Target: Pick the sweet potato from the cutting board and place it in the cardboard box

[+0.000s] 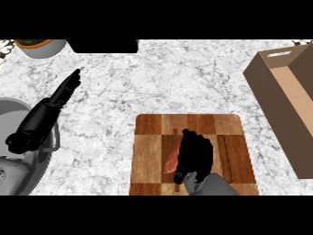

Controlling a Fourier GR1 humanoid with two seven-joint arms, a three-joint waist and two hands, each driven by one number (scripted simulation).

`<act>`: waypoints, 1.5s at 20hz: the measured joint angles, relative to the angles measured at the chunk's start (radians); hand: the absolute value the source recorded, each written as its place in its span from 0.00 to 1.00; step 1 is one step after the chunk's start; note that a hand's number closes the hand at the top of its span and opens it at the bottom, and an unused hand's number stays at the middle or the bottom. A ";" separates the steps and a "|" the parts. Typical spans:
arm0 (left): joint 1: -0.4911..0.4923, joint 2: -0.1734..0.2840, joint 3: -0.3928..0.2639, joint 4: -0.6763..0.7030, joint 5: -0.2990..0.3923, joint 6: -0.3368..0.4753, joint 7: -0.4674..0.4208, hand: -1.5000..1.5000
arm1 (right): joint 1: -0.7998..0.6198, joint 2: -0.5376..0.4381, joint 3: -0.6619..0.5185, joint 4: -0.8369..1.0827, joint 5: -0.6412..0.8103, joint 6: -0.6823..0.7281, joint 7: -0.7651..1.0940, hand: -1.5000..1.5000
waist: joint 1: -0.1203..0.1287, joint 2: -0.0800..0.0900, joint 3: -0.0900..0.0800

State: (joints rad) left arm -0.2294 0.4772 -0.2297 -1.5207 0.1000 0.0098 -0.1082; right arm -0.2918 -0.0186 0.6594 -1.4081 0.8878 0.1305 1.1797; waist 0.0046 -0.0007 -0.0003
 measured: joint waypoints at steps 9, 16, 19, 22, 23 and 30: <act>-0.008 -0.034 0.047 0.014 -0.036 -0.040 0.007 0.50 | -0.062 0.008 0.017 0.095 0.119 -0.040 -0.076 1.00 | -0.001 -0.002 -0.001; -0.025 -0.055 0.063 0.005 -0.050 -0.060 0.031 0.50 | -0.237 -0.047 -0.150 0.255 0.092 -0.095 -0.293 1.00 | 0.014 0.007 0.001; -0.028 -0.072 0.049 0.010 -0.063 -0.057 0.018 0.50 | -0.344 -0.106 -0.247 0.350 0.034 -0.137 -0.459 1.00 | 0.029 0.016 0.002; -0.045 -0.078 0.047 0.015 -0.063 -0.066 0.026 0.50 | -0.449 -0.146 -0.304 0.462 0.031 -0.196 -0.582 1.00 | 0.035 0.017 0.002; -0.046 -0.080 0.052 0.028 -0.064 -0.068 0.017 0.50 | -0.486 -0.153 -0.313 0.491 0.036 -0.204 -0.609 1.00 | 0.033 0.016 0.002; -0.025 -0.077 0.077 0.011 -0.067 -0.085 0.031 0.50 | -0.668 -0.152 -0.351 0.609 0.120 -0.282 -0.641 1.00 | 0.020 0.007 0.000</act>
State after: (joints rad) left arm -0.2545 0.4003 -0.1528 -1.5098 0.0331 -0.0751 -0.0774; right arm -0.9597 -0.1707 0.3082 -0.7992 1.0075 -0.1519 0.5389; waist 0.0247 0.0060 0.0002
